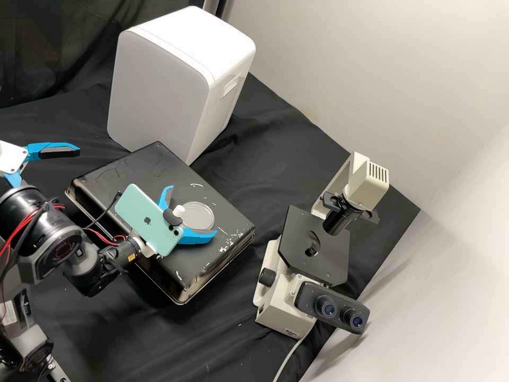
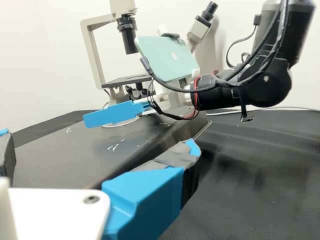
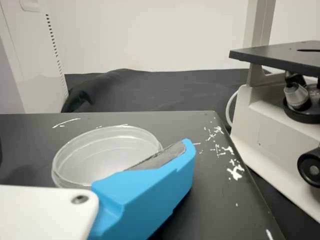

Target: Place the petri dish on the microscope

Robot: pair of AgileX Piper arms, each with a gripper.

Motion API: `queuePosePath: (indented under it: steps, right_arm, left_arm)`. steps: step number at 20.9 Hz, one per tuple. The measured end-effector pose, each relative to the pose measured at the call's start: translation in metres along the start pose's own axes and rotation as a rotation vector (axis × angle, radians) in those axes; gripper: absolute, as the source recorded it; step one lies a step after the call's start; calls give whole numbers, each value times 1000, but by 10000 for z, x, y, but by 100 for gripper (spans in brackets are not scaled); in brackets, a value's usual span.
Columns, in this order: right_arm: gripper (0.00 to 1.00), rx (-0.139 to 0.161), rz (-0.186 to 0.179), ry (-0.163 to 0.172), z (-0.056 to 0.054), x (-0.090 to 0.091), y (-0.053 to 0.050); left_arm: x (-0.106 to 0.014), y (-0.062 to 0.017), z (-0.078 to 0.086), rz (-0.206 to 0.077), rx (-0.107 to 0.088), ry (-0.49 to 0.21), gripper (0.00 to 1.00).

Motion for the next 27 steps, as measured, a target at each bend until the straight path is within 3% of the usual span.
queuePosePath:
  steps: [8,23,24,27]
  right_arm:
    - [100,-48,34,-35,52,106,-8]
    - [100,-65,28,-59,106,169,-38]
    - [0,-65,26,-60,111,170,-42]
    - [0,-66,28,-62,123,174,-45]
  left_arm:
    - [0,0,0,0,0,0,100]
    - [0,3,-14,3,-6,15,100]
    - [0,3,-15,4,-5,17,100]
    - [0,3,-18,4,-5,19,100]
